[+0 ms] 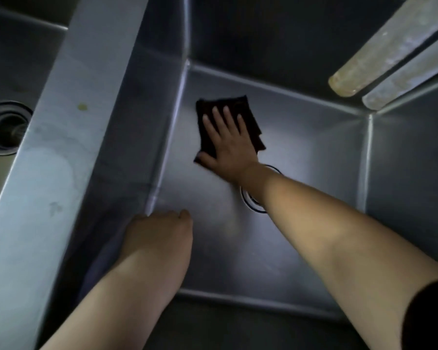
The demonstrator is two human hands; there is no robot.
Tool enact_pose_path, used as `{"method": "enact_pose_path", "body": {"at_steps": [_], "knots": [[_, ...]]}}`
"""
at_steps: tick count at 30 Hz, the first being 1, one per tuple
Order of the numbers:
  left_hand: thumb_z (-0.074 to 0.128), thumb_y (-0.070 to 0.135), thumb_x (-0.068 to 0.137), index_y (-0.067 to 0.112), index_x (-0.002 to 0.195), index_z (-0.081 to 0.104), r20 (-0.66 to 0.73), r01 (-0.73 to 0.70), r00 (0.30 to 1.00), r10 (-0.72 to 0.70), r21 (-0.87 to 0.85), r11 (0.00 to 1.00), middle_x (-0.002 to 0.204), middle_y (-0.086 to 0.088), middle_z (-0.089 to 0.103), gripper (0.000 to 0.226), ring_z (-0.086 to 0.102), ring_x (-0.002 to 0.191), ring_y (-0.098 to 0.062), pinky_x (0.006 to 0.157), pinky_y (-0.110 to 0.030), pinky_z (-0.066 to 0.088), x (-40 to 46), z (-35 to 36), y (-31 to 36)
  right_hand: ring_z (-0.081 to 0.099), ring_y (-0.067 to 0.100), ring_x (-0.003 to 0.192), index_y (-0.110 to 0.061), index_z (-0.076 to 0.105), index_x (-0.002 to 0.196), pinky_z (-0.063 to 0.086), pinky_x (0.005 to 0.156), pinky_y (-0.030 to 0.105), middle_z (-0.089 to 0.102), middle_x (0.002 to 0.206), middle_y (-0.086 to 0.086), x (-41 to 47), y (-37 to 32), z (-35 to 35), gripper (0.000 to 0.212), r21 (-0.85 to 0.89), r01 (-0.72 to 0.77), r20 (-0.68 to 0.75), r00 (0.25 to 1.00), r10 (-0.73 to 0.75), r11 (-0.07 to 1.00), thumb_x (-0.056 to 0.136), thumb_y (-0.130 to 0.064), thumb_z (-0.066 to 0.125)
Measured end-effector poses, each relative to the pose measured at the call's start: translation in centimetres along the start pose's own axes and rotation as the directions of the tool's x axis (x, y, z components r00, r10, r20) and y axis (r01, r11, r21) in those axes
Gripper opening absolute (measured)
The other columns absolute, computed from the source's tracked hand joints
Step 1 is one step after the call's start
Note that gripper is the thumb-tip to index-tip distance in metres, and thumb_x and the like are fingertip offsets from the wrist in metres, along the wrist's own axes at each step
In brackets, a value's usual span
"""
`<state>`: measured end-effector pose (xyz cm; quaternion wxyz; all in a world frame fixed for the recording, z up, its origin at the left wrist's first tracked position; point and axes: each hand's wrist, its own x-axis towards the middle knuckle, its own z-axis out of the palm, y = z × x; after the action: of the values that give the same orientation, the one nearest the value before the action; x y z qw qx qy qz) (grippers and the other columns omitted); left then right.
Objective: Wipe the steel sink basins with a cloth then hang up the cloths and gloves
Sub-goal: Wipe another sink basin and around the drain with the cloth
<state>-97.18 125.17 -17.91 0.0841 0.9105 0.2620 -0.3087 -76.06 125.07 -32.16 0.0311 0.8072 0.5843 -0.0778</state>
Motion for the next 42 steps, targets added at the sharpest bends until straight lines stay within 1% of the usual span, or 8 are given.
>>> {"method": "enact_pose_path", "body": {"at_steps": [6,15,18,22,24,27,32,42], "knots": [[0.043,0.026,0.096,0.021,0.117,0.042,-0.002,0.018,1.0,-0.018,-0.003,1.0,0.118,0.002,0.056,0.021,0.055,0.108,-0.022,0.071,-0.033,0.029,0.0,-0.7,0.1,-0.011,0.029,0.146,-0.011,-0.003,0.151,-0.007,0.117,0.046,-0.007,0.159,0.015,3.8,0.5,-1.0,0.1,-0.002,-0.172,0.05,0.984,0.172,0.985,0.08,-0.076,0.025],[0.043,0.023,0.095,0.023,0.106,0.047,-0.07,0.059,0.995,-0.065,-0.079,0.995,0.114,0.0,0.058,0.012,0.056,0.105,-0.024,0.069,-0.031,0.031,-0.4,-1.6,0.0,0.006,0.035,0.145,-0.012,0.019,0.15,0.006,0.117,0.055,0.014,0.157,0.017,-12.0,-3.8,0.6,0.091,0.042,0.246,0.102,0.963,-0.249,0.968,0.082,-0.066,0.047],[0.054,0.021,0.089,0.025,0.097,0.05,-0.231,0.009,0.973,-0.006,0.011,1.0,0.099,0.003,0.061,0.01,0.06,0.09,-0.021,0.06,-0.029,0.029,-2.2,-2.9,-0.4,0.017,0.034,0.143,-0.014,0.028,0.149,0.013,0.113,0.059,0.023,0.155,0.015,-18.2,-3.9,0.9,0.085,0.012,0.38,0.17,0.911,-0.377,0.925,0.082,-0.063,0.048],[0.081,0.017,0.052,0.019,0.07,0.064,-0.418,-0.178,0.873,0.25,0.204,0.963,0.06,0.001,0.062,0.024,0.06,0.053,-0.023,0.048,-0.025,0.035,-3.6,-6.3,-2.2,0.024,0.027,0.142,-0.023,0.037,0.145,0.02,0.116,0.048,0.031,0.153,0.007,-22.9,-3.5,0.9,0.068,0.035,0.465,0.145,0.873,-0.465,0.884,0.087,-0.058,0.044],[0.071,0.02,0.065,0.02,0.084,0.068,-0.444,-0.26,0.824,0.351,0.253,0.932,0.074,0.001,0.067,0.019,0.064,0.073,-0.024,0.067,-0.032,0.045,-2.9,-7.8,-3.7,0.029,0.023,0.14,-0.025,0.044,0.141,0.026,0.114,0.045,0.036,0.151,0.003,-22.2,-3.3,0.7,0.056,0.072,0.439,0.103,0.89,-0.444,0.896,0.092,-0.051,0.039],[0.051,0.025,0.08,0.023,0.099,0.067,-0.483,-0.317,0.771,0.415,0.275,0.908,0.096,0.004,0.07,0.025,0.058,0.103,-0.022,0.095,-0.036,0.034,-0.9,-9.5,-6.4,0.033,0.027,0.139,-0.021,0.046,0.14,0.03,0.11,0.052,0.038,0.15,0.007,-18.7,-3.9,0.7,0.055,0.059,0.36,0.066,0.929,-0.364,0.931,0.092,-0.047,0.041],[0.047,0.028,0.075,0.024,0.085,0.072,-0.506,-0.342,0.746,0.432,0.265,0.901,0.08,0.006,0.07,0.027,0.062,0.09,-0.021,0.091,-0.031,0.033,0.5,-9.8,-7.7,0.03,0.031,0.14,-0.017,0.039,0.144,0.023,0.113,0.051,0.034,0.151,0.014,-9.8,-4.9,0.8,0.069,0.055,0.112,0.01,0.994,-0.112,0.992,0.084,-0.047,0.055],[0.057,0.014,0.072,0.023,0.095,0.074,-0.524,-0.452,0.72,0.455,0.144,0.88,0.078,0.003,0.071,0.03,0.063,0.083,-0.025,0.089,-0.035,0.035,0.8,-9.8,-8.3,-0.006,0.034,0.146,-0.023,0.0,0.152,-0.004,0.117,0.049,-0.005,0.158,0.018,6.2,-1.7,-0.8,0.075,-0.003,-0.13,0.024,0.991,0.13,0.991,0.089,-0.054,0.028]]}}
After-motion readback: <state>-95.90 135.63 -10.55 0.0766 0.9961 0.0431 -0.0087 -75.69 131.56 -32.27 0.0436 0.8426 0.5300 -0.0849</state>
